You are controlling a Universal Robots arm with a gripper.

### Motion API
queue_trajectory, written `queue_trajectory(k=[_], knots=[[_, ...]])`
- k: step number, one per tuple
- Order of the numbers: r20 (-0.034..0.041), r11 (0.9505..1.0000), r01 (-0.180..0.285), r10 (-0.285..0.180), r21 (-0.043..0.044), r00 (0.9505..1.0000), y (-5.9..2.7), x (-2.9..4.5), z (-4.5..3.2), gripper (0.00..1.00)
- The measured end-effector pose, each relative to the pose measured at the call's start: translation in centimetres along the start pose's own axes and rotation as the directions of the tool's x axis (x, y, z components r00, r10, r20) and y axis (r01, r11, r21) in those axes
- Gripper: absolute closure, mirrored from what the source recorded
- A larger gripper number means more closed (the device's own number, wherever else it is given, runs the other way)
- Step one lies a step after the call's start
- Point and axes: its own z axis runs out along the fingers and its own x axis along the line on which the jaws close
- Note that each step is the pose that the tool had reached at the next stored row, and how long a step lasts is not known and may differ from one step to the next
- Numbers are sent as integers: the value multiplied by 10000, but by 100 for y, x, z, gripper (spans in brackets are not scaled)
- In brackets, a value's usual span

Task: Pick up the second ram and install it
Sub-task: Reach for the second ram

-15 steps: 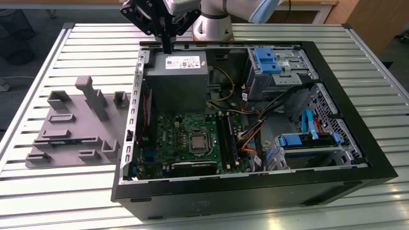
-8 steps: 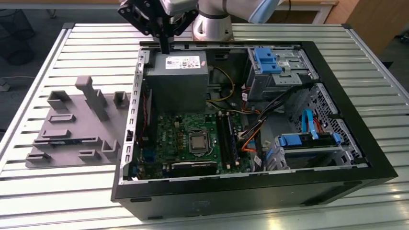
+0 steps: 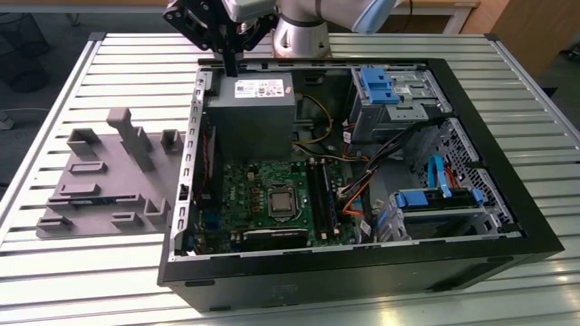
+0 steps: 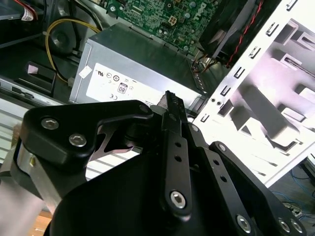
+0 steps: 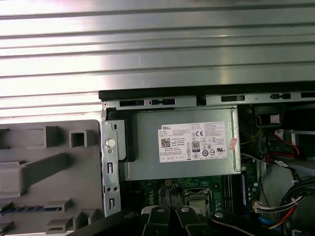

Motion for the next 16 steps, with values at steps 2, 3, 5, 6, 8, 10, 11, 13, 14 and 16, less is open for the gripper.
queue_trajectory(k=[2,3,5,6,8,10,11,13,14,16], knots=[[-1,10000,0,0,1,10000,-1,10,0,89],[-1,10000,0,0,1,10000,-1,15,1,89],[0,10000,0,0,0,10000,-2,25,1,89],[-1,10000,0,0,1,10000,-2,30,1,89],[0,10000,0,0,0,10000,-3,39,2,89],[0,10000,1,-1,1,10000,-4,49,3,89],[-1,10000,0,0,0,10000,-4,54,3,89],[0,10000,0,0,0,10000,-5,63,4,89],[-1,10000,-1,1,0,10000,-5,68,4,89],[-1,10000,0,0,1,10000,-6,77,4,89]])
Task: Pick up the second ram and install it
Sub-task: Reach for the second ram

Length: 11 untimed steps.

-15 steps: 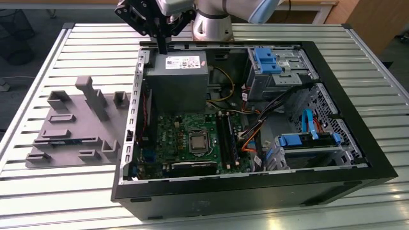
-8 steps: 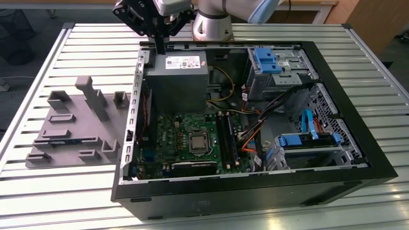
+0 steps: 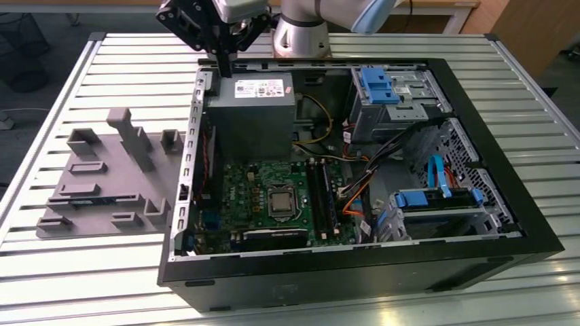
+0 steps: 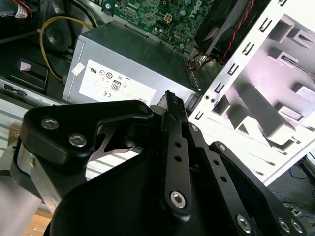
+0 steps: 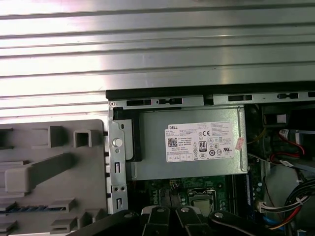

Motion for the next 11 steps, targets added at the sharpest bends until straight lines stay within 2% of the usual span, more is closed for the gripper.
queue_trajectory(k=[11], knots=[[0,10000,0,0,0,10000,-4,50,4,89]])
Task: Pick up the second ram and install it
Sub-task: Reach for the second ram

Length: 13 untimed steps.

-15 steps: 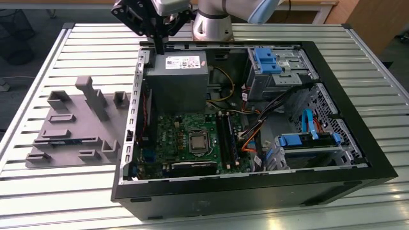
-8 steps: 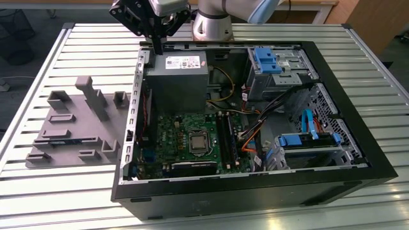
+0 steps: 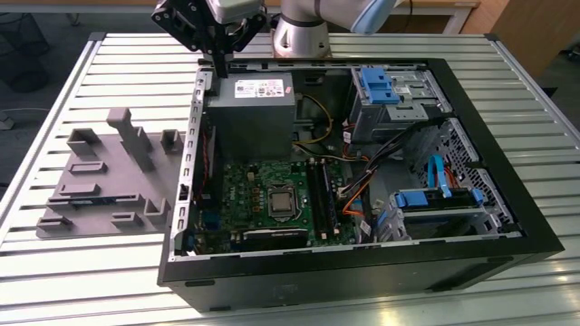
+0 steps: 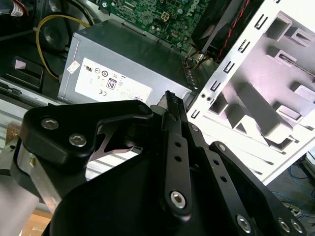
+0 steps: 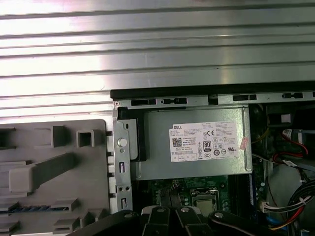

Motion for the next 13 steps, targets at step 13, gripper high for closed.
queue_trajectory(k=[13], knots=[[0,10000,1,-1,0,10000,-5,65,5,89]])
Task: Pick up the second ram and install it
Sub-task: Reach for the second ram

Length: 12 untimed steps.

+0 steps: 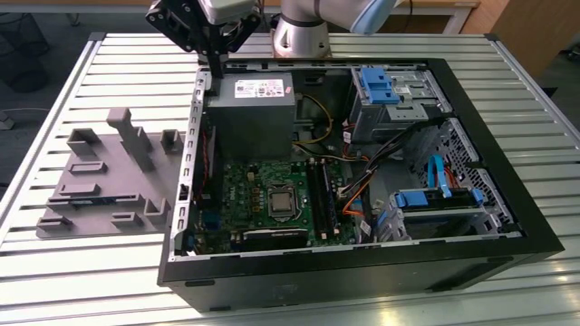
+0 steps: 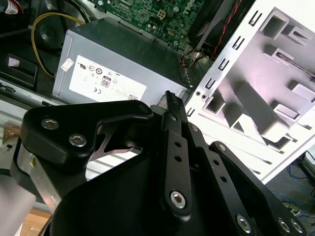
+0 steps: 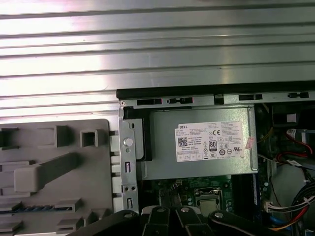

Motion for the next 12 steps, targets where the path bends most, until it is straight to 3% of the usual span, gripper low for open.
queue_trajectory(k=[12], knots=[[-1,10000,-1,1,0,10000,-6,77,4,89]])
